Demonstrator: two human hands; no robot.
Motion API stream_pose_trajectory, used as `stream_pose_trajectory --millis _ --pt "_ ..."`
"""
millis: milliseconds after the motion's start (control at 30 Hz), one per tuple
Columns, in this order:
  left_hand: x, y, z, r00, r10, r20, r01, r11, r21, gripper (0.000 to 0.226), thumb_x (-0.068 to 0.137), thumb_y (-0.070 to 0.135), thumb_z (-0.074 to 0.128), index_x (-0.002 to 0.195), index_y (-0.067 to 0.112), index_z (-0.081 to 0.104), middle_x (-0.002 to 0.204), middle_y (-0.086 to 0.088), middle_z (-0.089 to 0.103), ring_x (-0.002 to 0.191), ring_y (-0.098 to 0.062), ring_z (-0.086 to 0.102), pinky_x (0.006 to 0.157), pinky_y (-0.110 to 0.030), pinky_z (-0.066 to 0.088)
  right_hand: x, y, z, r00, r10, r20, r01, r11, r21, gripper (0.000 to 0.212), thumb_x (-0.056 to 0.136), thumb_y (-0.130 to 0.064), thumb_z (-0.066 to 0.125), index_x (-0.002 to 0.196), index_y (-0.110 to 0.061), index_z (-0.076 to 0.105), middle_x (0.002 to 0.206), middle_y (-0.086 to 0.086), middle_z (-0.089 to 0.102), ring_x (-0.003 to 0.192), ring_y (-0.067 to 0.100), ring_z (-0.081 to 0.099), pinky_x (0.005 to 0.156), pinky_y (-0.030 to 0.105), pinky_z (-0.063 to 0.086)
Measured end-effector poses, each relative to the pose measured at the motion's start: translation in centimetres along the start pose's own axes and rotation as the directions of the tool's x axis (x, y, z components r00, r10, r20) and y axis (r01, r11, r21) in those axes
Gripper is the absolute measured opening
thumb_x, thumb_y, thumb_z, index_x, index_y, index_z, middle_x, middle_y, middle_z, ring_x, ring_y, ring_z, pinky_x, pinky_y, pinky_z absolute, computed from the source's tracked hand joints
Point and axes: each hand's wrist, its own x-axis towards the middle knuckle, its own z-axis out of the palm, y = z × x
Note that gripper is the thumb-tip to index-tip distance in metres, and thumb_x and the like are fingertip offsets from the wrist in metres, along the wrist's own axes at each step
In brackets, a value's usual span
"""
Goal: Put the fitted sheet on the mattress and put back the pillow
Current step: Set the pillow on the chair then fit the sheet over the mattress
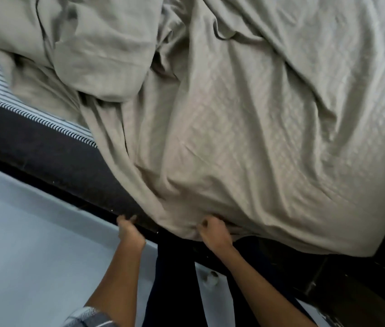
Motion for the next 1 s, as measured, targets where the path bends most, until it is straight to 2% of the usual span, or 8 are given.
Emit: stream_pose_trajectory --millis 100,367,467,633,700,767,867,1000 --pt "0.9 1.8 -1.2 0.987 0.138 -0.084 -0.119 0.972 0.202 0.046 0.099 0.035 0.036 0.129 0.005 0.054 0.140 -0.014 0.046 0.127 -0.033 0.044 0.104 -0.040 0.036 -0.6 -2.4 -0.9 0.976 -0.173 -0.133 0.167 0.985 -0.051 0.024 0.093 -0.020 0.047 0.108 -0.007 0.061 0.110 0.010 0.062 0.104 0.027 0.057 0.083 0.035 0.047" --pt "-3.4 10.2 7.3 0.750 0.636 0.180 -0.657 0.687 0.309 0.055 0.093 0.035 0.054 0.133 0.003 0.033 0.123 -0.008 0.050 0.104 -0.019 0.051 0.087 -0.029 0.040 0.0 -8.6 -1.1 0.922 -0.291 -0.254 0.284 0.957 -0.068 0.023 0.094 -0.019 0.043 0.112 -0.014 0.056 0.110 0.002 0.062 0.103 0.022 0.056 0.082 0.037 0.048" --pt "-1.7 9.6 5.4 0.712 0.702 -0.031 -0.596 0.627 0.502 0.041 0.100 0.027 0.039 0.127 -0.003 0.044 0.129 -0.021 0.053 0.114 -0.035 0.052 0.087 -0.037 0.038 0.0 -9.6 -0.9 0.903 -0.329 -0.277 0.323 0.944 -0.067 0.020 0.094 -0.018 0.044 0.104 -0.013 0.059 0.104 0.003 0.063 0.097 0.023 0.058 0.078 0.037 0.048" --pt "2.3 9.7 0.4 0.853 0.419 -0.312 -0.310 0.887 0.342 0.058 0.095 0.039 0.050 0.137 0.002 0.037 0.139 -0.019 0.044 0.121 -0.034 0.048 0.096 -0.038 0.040 0.1 -8.4 -2.2 0.837 -0.369 -0.403 0.383 0.922 -0.049 0.018 0.093 -0.012 0.045 0.102 -0.011 0.061 0.098 0.003 0.063 0.087 0.021 0.059 0.072 0.034 0.046" --pt "1.6 9.5 0.8 0.769 0.519 -0.373 -0.368 0.837 0.406 0.058 0.087 0.039 0.060 0.131 0.006 0.039 0.133 -0.016 0.046 0.117 -0.032 0.050 0.092 -0.039 0.041 0.3 -7.7 -2.9 0.759 -0.333 -0.559 0.365 0.929 -0.058 0.014 0.091 -0.010 0.049 0.097 -0.010 0.062 0.093 0.003 0.062 0.083 0.019 0.058 0.067 0.032 0.046" --pt "-0.4 8.5 2.7 0.635 0.729 -0.256 -0.526 0.650 0.548 0.049 0.086 0.042 0.060 0.117 0.005 0.049 0.119 -0.015 0.055 0.107 -0.034 0.054 0.085 -0.041 0.041 0.7 -7.0 -3.5 0.659 -0.288 -0.695 0.304 0.947 -0.103 0.010 0.084 -0.006 0.056 0.091 -0.009 0.063 0.089 0.004 0.058 0.079 0.021 0.056 0.060 0.031 0.046" --pt "-3.5 6.4 7.3 0.734 0.677 0.054 -0.600 0.608 0.520 0.056 0.092 0.052 0.047 0.122 0.005 0.050 0.121 -0.017 0.058 0.106 -0.034 0.058 0.087 -0.039 0.047 1.4 -6.5 -4.2 0.624 -0.264 -0.735 0.200 0.964 -0.176 0.014 0.072 -0.008 0.067 0.085 -0.010 0.061 0.086 0.007 0.054 0.077 0.024 0.051 0.060 0.034 0.045" --pt "-4.0 4.6 7.7 0.709 0.705 0.019 -0.574 0.560 0.598 0.047 0.101 0.038 0.031 0.124 0.001 0.048 0.124 -0.028 0.055 0.109 -0.044 0.054 0.084 -0.045 0.043 1.8 -6.9 -4.2 0.696 -0.428 -0.577 0.207 0.888 -0.410 0.024 0.061 -0.006 0.075 0.064 -0.015 0.053 0.062 0.004 0.054 0.057 0.025 0.053 0.052 0.028 0.038"
